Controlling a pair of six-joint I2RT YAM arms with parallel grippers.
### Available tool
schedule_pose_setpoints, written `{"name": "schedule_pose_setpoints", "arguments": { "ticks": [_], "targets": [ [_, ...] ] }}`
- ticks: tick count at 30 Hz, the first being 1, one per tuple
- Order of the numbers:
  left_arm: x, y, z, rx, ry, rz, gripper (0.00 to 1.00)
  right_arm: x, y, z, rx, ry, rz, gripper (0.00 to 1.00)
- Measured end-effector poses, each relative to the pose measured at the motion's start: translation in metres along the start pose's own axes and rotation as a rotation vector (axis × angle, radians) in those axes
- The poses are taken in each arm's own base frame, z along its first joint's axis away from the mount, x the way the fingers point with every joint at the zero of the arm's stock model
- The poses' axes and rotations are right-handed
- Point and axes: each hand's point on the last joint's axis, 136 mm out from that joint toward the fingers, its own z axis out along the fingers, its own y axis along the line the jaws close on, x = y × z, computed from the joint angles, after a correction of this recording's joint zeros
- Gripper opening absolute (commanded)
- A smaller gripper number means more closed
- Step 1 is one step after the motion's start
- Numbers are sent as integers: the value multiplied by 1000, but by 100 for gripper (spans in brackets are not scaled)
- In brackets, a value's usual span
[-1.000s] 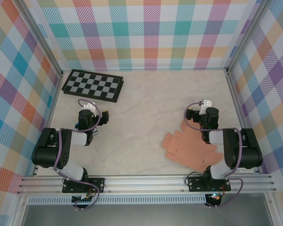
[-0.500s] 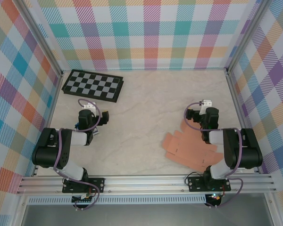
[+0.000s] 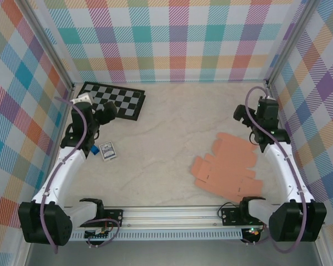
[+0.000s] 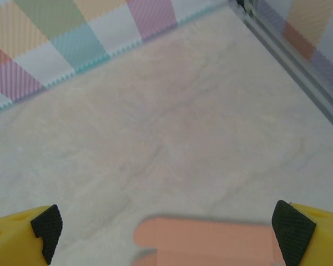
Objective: Fold the paper box
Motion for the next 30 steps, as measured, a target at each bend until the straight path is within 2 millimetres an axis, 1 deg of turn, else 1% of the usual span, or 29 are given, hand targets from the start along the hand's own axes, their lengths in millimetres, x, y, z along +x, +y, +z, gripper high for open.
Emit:
{"name": "schedule_pose_setpoints", "arguments": {
  "ticks": [2,3,5,6,8,9,11,13,14,16,19,22,24,26,30],
  "targets": [
    [13,-1,-2,12,67,-17,100,24,-18,2,52,119,48,99],
    [25,-1,-2,17,120,-25,100,39,-33,5,83,194,86,96],
    [46,0,-2,25,203,-39,100,62,-61,10,123,313,193,93],
    [56,1,-2,29,244,-43,100,74,-76,13,142,365,255,94],
    [73,1,-3,36,304,-56,100,96,-99,15,163,444,361,95],
    [81,1,-3,39,328,-64,100,107,-107,16,165,475,406,94],
    [94,0,-3,52,369,-73,100,127,-114,18,152,535,479,93],
    [105,-1,-2,60,400,-81,100,143,-114,21,129,583,522,92],
    [111,-3,-2,66,419,-83,100,147,-112,22,112,596,532,88],
    [119,-9,0,81,448,-81,100,146,-108,26,82,601,534,84],
    [131,-17,4,100,489,-79,100,136,-108,35,64,602,513,78],
    [141,-20,8,101,525,-78,100,121,-110,50,58,595,488,66],
    [144,-19,10,96,534,-79,100,116,-113,60,55,597,470,59],
    [145,-19,10,96,537,-80,100,116,-113,69,62,617,447,57],
    [146,-19,11,95,539,-79,100,119,-110,93,97,675,357,46]
  ]
}}
